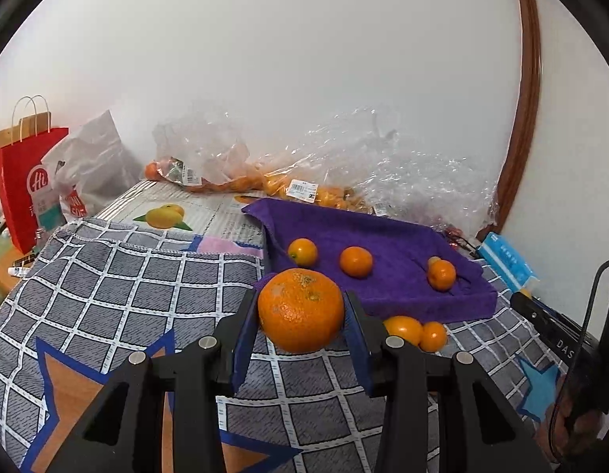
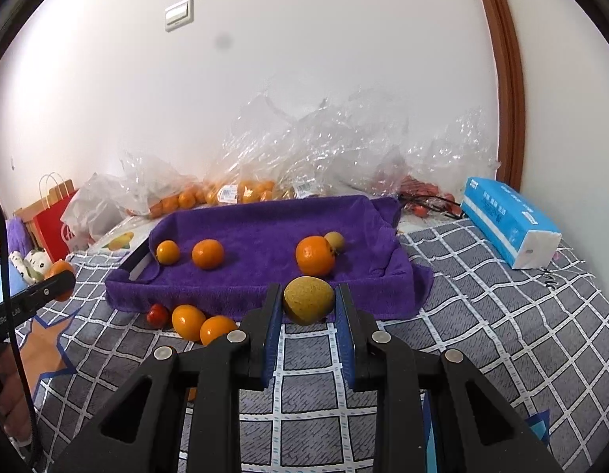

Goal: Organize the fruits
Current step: 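Carry the yellow fruit in the right tool while the left tool carries the large orange over the towel, then lower the yellow fruit and open the right tool onto the towel while the left tool lowers its orange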

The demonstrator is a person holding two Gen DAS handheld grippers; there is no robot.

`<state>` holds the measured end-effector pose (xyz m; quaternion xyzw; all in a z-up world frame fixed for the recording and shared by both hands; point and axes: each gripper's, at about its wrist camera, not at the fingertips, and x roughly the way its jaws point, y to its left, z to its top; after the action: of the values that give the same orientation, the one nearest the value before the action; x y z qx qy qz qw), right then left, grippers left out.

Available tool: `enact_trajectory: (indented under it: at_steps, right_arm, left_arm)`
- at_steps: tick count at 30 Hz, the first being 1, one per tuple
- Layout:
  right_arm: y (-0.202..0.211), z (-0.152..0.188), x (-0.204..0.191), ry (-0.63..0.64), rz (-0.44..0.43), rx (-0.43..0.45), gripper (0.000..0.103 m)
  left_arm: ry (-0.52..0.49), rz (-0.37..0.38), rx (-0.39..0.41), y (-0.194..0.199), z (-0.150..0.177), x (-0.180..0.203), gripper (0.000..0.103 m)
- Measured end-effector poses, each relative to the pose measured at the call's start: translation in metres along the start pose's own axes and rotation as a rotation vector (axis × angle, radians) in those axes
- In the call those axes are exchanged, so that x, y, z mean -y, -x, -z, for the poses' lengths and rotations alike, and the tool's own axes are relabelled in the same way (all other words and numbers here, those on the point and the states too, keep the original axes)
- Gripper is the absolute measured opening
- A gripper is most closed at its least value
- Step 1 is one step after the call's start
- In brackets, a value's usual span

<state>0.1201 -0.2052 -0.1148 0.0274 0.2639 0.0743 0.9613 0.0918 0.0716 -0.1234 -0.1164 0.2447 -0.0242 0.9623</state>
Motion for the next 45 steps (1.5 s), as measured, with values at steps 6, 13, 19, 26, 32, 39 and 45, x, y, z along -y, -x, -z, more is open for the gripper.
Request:
enact_trajectory:
  at_steps: [6, 13, 19, 26, 32, 39, 45]
  right_arm:
    - [0.001, -0.010, 0.000, 0.012, 0.026, -0.017, 0.026]
    - [0.007, -0.043, -0.008, 0.052, 0.052, 0.014, 0.026]
    - [-0.004, -0.075, -0.006, 0.054, 0.046, 0.046, 0.026]
    - [-0.036, -0.101, 0.003, 0.019, 0.025, 0.079, 0.026]
    - [-0.073, -0.084, 0.021, -0.026, 0.018, 0.028, 0.026]
    - [-0.083, -0.080, 0.045, -0.075, 0.074, -0.003, 0.026]
    - [-0.089, -0.077, 0.055, -0.105, 0.085, -0.017, 0.026]
  left_arm:
    - [0.012, 0.038, -0.017, 0.008, -0.020, 0.000, 0.040]
    - [0.024, 0.046, 0.023, 0.007, -0.066, 0.006, 0.040]
    - [0.070, 0.089, 0.040, -0.018, -0.101, 0.015, 0.040]
    - [0.103, 0.137, 0.015, -0.071, -0.107, 0.017, 0.040]
    - [0.119, 0.111, -0.038, -0.100, -0.086, 0.006, 0.040]
    - [0.129, 0.083, -0.057, -0.112, -0.080, 0.000, 0.040]
    - [0.150, 0.059, -0.061, -0.116, -0.079, -0.009, 0.040]
